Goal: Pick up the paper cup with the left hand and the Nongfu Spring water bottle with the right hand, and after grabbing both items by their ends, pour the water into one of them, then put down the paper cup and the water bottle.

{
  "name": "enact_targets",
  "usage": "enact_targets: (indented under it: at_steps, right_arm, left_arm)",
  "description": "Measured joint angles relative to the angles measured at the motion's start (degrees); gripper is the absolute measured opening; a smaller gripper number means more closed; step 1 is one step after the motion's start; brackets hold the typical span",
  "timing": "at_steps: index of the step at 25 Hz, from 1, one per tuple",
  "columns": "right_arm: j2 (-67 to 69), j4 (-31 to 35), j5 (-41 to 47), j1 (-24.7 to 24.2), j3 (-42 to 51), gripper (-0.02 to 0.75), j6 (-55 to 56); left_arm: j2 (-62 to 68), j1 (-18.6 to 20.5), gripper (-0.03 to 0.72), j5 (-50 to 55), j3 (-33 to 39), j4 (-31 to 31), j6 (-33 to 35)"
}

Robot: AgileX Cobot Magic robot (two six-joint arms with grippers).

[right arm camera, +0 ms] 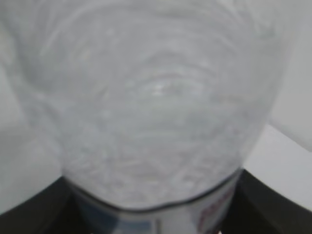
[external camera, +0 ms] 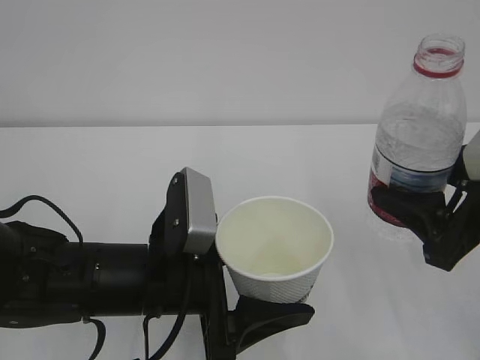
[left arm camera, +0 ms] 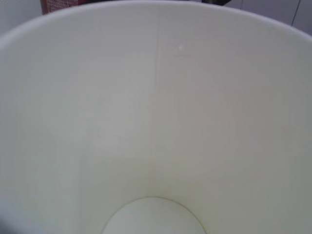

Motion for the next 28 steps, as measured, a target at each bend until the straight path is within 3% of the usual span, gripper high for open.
enact_targets:
  at_steps: [28]
  right_arm:
    - [0.17,-16.08,5.22,0.00,-8.22,0.495,-0.21]
  left_arm:
    - [0.00,0.00,0.592,0.00,0.00,0.08,-0.17]
